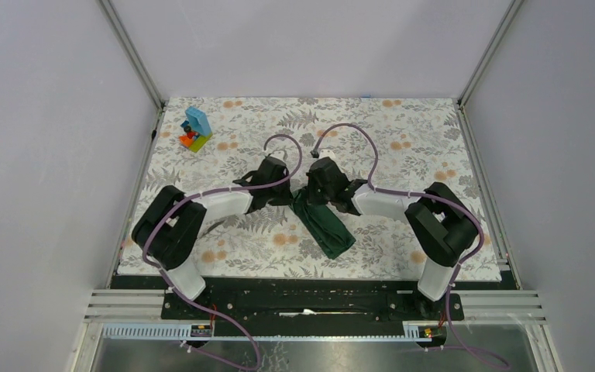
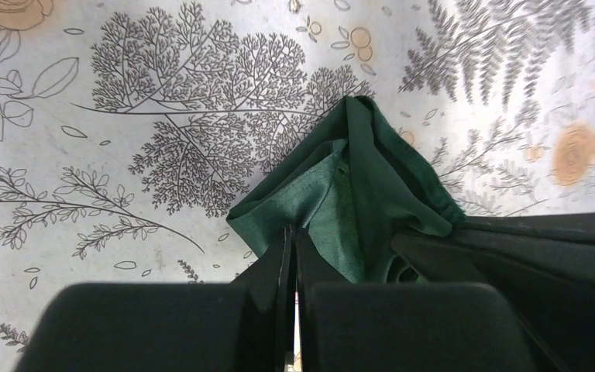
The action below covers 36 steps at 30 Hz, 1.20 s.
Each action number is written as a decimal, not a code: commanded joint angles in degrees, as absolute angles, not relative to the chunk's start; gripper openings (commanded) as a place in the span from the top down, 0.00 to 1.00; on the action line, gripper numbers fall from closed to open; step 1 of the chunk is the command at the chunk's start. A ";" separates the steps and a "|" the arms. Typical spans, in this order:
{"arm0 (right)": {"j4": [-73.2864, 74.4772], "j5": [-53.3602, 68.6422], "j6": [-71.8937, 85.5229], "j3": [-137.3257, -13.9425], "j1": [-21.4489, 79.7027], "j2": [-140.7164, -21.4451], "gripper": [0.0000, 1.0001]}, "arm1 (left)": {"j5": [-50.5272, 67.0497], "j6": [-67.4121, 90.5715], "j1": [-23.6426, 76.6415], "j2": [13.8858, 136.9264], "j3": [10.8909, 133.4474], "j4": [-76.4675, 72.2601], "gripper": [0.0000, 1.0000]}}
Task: Fold the napkin into a case and place the utensils inside
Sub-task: Stuff the smaller-rectangle-folded napkin into the folded napkin.
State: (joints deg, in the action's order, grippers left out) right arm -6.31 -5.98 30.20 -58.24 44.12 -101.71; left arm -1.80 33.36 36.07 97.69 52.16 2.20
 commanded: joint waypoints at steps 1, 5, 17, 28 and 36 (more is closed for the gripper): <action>-12.08 -0.47 32.68 -56.82 43.00 -100.51 1.00 | 6.50 35.73 33.45 93.43 48.51 -7.51 1.00; -15.21 3.25 33.41 -55.56 42.72 -101.28 1.00 | 7.68 36.05 33.22 92.38 47.08 -9.22 1.00; -24.22 13.30 39.06 -53.43 39.59 -109.40 1.00 | 8.98 37.76 33.00 89.70 43.77 -13.24 1.00; -24.04 21.50 37.17 -51.99 36.52 -104.53 0.72 | 8.56 38.29 33.05 90.22 43.34 -13.36 1.00; -22.26 24.40 35.93 -53.31 34.71 -102.12 0.65 | 9.48 38.65 32.45 91.01 42.79 -12.81 1.00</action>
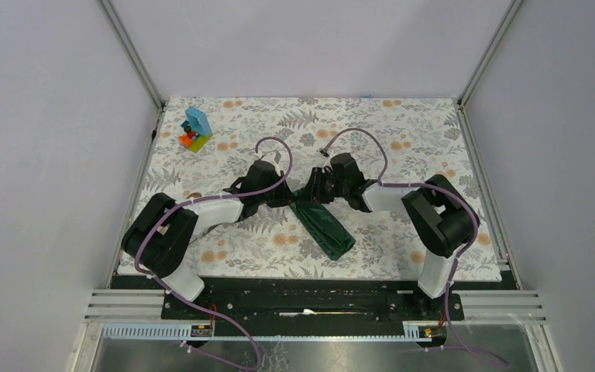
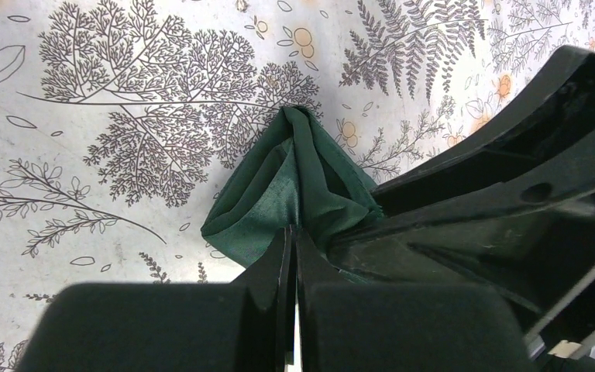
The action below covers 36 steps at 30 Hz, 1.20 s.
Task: Fold the napkin into a case and place the utensils inside
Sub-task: Stuff the smaller-rectangle-folded napkin into the folded napkin.
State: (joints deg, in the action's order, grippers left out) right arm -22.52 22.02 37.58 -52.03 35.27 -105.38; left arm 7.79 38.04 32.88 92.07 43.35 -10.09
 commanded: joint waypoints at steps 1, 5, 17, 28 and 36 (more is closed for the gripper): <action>-21.98 24.31 35.84 -53.49 34.60 -101.97 0.63 | 9.47 38.67 32.43 90.97 42.68 -12.90 1.00; -20.80 24.15 34.90 -54.77 34.54 -102.61 0.60 | 9.96 38.69 32.34 90.82 42.67 -12.92 1.00; -19.70 25.02 34.63 -58.73 34.48 -107.72 0.83 | 10.61 38.41 32.33 90.26 42.88 -13.12 1.00; -31.64 27.33 41.79 -51.30 34.53 -110.39 0.97 | 8.75 39.49 32.34 89.17 42.21 -14.98 1.00; -45.26 24.66 49.82 -46.77 35.76 -114.96 0.93 | 9.90 41.15 32.54 88.70 41.35 -17.27 1.00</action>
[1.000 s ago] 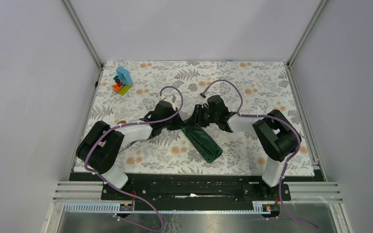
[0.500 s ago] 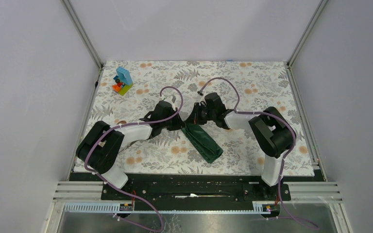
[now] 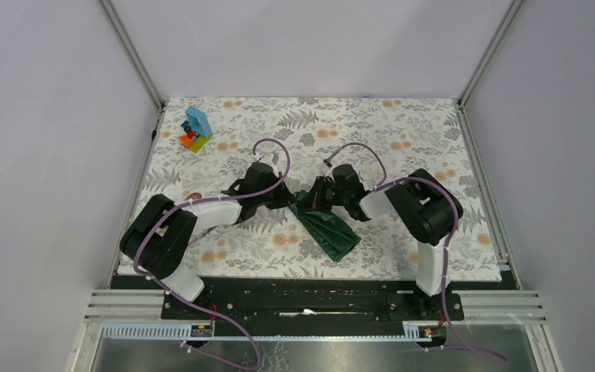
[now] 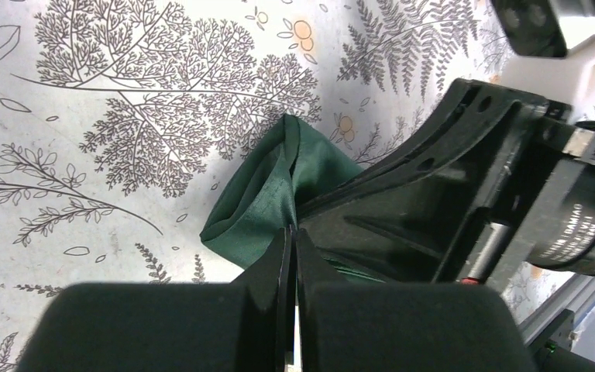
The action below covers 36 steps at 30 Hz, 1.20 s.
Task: Fold the napkin into a case and place the utensils inside
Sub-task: Stuff the smaller-rectangle-folded napkin into the folded napkin.
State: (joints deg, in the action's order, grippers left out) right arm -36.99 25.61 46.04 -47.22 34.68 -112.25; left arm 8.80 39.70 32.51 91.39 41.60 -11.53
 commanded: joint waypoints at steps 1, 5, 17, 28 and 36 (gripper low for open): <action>-45.70 25.73 49.94 -48.04 35.96 -116.21 0.92 | 10.00 41.49 32.66 88.74 41.29 -17.39 1.00; -46.89 29.38 53.22 -48.55 35.29 -116.33 0.85 | 9.60 42.41 32.87 88.90 40.54 -17.10 1.00; -38.45 33.61 49.34 -46.22 32.82 -106.05 0.55 | 7.55 41.08 32.78 87.80 38.67 -14.67 1.00; -39.14 34.18 49.15 -50.08 32.70 -113.14 0.89 | 8.15 40.93 32.76 86.83 38.69 -14.78 1.00; -45.23 33.10 54.65 -53.66 37.66 -120.82 1.00 | 8.73 41.77 32.74 88.16 39.08 -15.29 1.00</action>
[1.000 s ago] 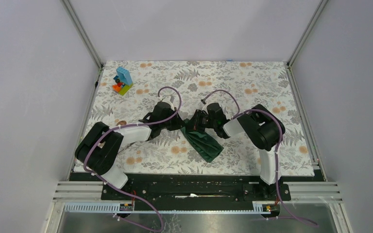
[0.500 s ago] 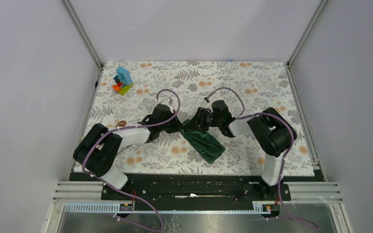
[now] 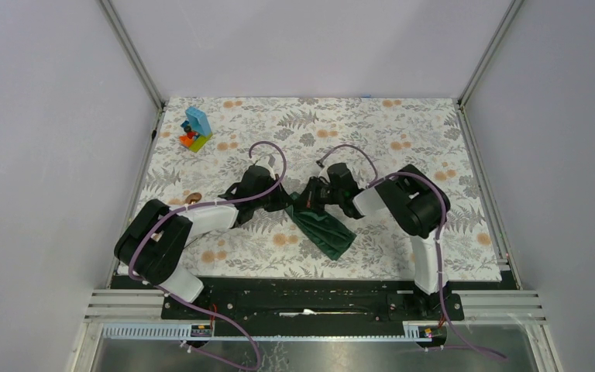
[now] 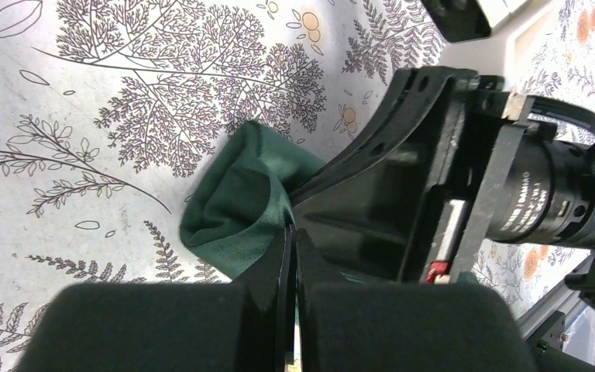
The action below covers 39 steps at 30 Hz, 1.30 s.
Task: Fold the napkin into a case and place the utensils inside
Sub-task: Stuff the smaller-rectangle-folded napkin into the folded napkin.
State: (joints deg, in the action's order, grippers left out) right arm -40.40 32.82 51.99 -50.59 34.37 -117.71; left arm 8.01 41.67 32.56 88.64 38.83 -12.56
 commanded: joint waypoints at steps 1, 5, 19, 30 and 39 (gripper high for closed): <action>-45.29 33.17 54.75 -53.73 37.41 -120.91 0.98 | 8.52 41.94 32.78 88.42 39.20 -15.04 1.00; -44.38 32.60 52.66 -49.70 34.44 -116.85 0.88 | 7.93 41.93 32.78 89.22 39.52 -13.54 1.00; -21.34 29.49 37.86 -51.13 33.53 -104.24 0.62 | 9.93 37.81 31.19 84.17 43.39 -3.22 0.65; -13.04 29.21 32.02 -54.20 32.87 -101.99 0.79 | 10.25 42.84 28.22 85.13 42.31 -1.24 0.81; -19.53 29.69 35.69 -55.60 33.32 -109.26 0.87 | 11.43 44.17 27.24 90.99 39.96 -5.16 0.77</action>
State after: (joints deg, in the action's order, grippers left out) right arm -16.01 29.19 34.35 -53.23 33.21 -106.48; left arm 10.31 43.00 27.35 87.66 40.84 -1.30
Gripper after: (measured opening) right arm 0.148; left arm 0.242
